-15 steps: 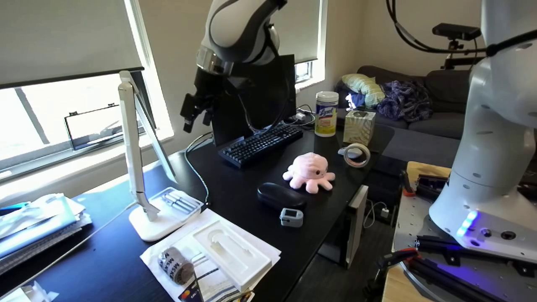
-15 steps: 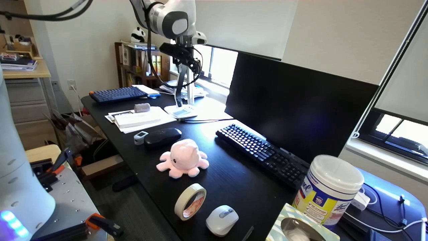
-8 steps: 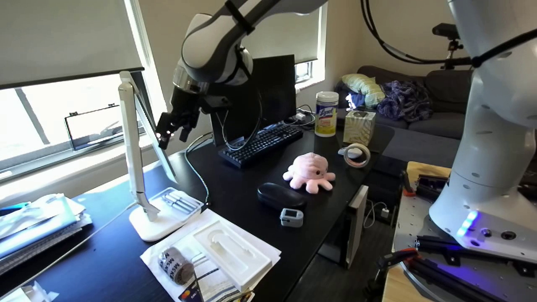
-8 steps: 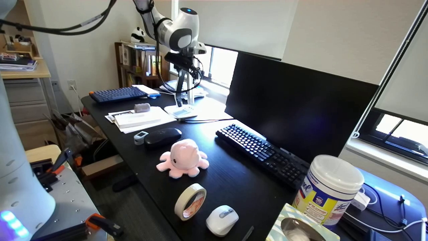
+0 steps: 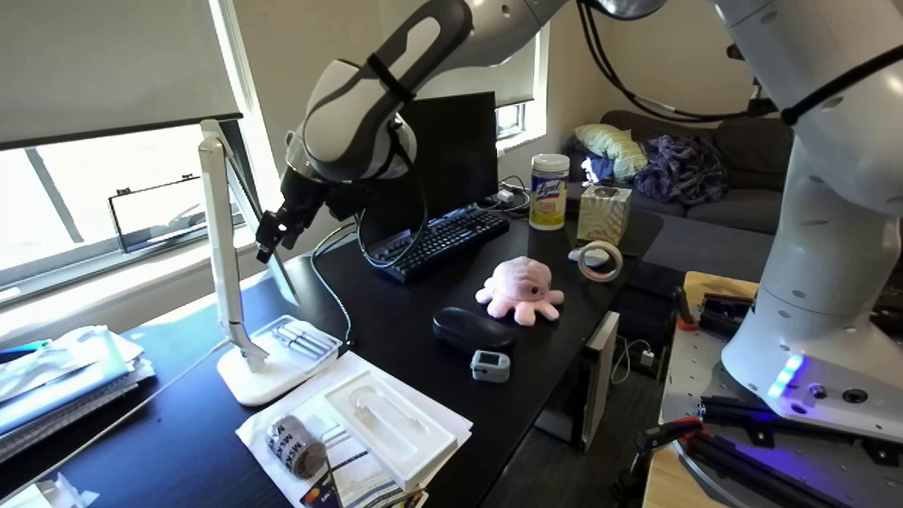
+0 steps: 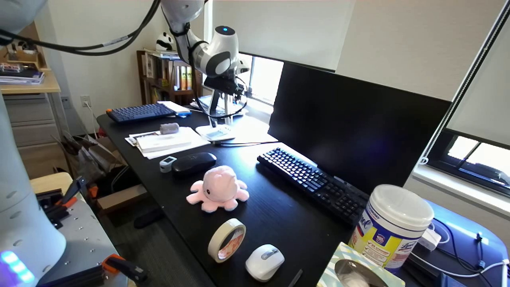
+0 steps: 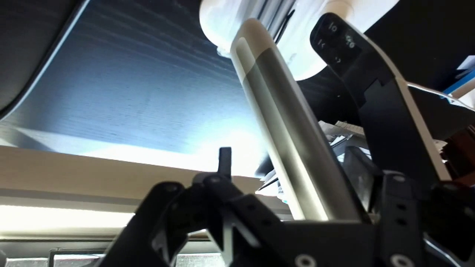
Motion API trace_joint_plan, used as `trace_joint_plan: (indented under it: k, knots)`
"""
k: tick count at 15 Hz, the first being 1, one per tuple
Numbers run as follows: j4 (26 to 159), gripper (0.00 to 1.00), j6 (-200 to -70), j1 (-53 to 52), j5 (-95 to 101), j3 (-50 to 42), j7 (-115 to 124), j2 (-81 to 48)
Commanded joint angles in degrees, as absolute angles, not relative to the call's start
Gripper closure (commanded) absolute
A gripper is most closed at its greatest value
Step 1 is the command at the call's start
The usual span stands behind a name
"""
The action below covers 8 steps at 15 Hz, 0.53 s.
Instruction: Stretch the desk lamp
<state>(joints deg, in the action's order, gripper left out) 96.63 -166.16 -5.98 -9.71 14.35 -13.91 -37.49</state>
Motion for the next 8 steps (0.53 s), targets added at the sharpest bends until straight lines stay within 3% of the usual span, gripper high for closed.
trace_joint_plan:
  k: [1, 6, 8]
  knots:
    - [96.0, 0.54, -171.0, -6.6, -4.6, 12.7, -13.3, -39.3]
    - [99.2, 0.85, -175.0, -14.8, 3.6, 0.2, -5.7, -36.5]
    - [100.5, 0.91, -176.6, -20.7, 7.9, -9.1, -0.4, -35.1]
